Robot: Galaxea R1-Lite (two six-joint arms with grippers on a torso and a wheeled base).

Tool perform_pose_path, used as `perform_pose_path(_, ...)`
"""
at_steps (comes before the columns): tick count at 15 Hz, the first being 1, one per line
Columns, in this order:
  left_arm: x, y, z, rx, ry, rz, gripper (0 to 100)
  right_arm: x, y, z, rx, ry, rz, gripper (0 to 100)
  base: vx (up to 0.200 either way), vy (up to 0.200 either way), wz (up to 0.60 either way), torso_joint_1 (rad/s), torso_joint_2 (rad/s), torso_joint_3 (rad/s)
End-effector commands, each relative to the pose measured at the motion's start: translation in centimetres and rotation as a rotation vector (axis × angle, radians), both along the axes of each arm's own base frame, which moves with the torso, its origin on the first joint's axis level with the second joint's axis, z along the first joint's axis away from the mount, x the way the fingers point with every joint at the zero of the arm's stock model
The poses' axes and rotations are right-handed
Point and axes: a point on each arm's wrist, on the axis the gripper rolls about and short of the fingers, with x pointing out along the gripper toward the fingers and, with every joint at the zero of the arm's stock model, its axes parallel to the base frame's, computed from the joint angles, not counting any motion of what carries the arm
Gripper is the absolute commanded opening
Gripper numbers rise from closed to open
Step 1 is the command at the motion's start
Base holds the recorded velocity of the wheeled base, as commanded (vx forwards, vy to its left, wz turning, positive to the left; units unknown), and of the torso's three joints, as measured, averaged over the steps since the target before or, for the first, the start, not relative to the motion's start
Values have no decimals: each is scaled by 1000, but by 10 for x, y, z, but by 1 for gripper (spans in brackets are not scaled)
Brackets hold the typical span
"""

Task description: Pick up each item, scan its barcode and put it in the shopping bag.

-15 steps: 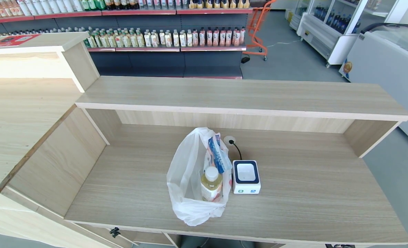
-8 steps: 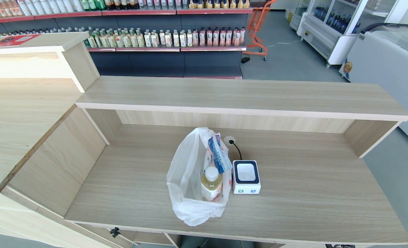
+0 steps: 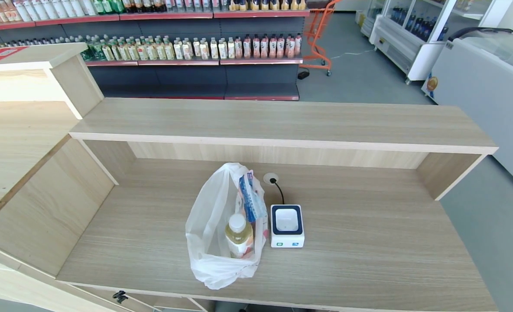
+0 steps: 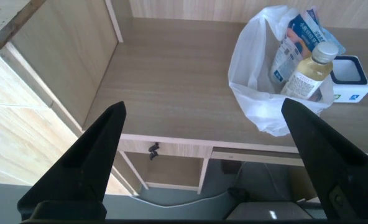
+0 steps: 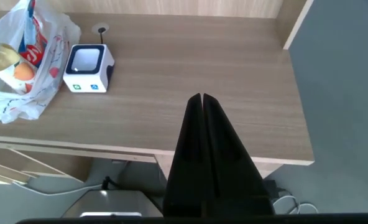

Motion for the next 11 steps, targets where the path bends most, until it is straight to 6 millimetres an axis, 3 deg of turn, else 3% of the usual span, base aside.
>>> perform_pose_path(1, 0, 0, 0, 0, 0, 0, 100, 0, 0, 0, 0, 3, 0, 0, 0, 0, 0, 0, 0, 0)
perform_pose_path(11, 0, 0, 0, 0, 0, 0, 100, 0, 0, 0, -3, 5, 1, 0, 0, 0, 0, 0, 0, 0)
